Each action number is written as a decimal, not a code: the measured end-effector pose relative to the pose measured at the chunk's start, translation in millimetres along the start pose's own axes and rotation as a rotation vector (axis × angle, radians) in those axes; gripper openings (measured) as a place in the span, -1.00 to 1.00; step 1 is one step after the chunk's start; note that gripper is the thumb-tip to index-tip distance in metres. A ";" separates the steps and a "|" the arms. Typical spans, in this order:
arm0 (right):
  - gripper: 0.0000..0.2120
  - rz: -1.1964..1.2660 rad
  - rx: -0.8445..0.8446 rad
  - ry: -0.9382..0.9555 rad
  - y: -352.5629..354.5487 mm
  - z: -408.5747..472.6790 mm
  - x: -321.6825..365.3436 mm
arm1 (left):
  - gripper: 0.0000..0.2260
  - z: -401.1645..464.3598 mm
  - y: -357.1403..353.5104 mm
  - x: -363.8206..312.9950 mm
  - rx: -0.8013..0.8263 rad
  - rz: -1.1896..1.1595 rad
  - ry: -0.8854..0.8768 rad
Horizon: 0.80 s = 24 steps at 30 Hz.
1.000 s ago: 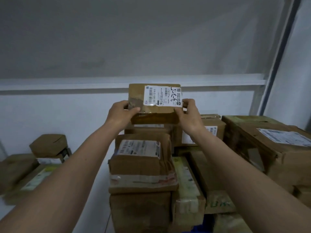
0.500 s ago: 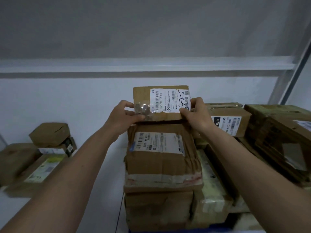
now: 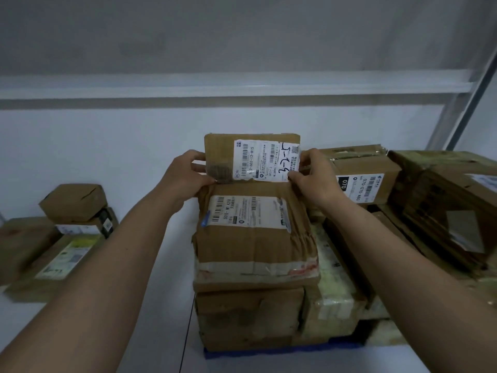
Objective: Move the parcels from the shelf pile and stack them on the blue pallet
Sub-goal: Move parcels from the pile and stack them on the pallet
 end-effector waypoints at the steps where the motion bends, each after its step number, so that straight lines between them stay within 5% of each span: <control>1: -0.81 -0.038 0.004 0.000 -0.2 -0.3 0.7 | -0.67 0.5 0.0 1.8 0.005 0.005 0.026; 4: -0.73 -0.096 0.036 -0.002 -3.3 -0.7 1.7 | -0.63 -1.7 -2.8 8.7 0.012 -0.006 0.104; 9: -0.38 -0.154 0.036 0.031 -2.6 -7.5 5.8 | -0.23 -8.5 -8.1 12.3 -0.060 -0.035 0.183; 24: -0.59 -0.283 0.191 -0.072 -22.3 -9.7 -1.6 | -0.60 -5.5 -33.0 23.4 0.046 0.126 0.270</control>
Point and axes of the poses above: each hand's wrist, its own z-axis towards the middle knuckle, its own y-axis out of the back of the hand, x = y × z, the point moved 10 cm from there along z, towards the middle knuckle, and after that the axes turned 8 degrees about x, right-handed, at the moved point
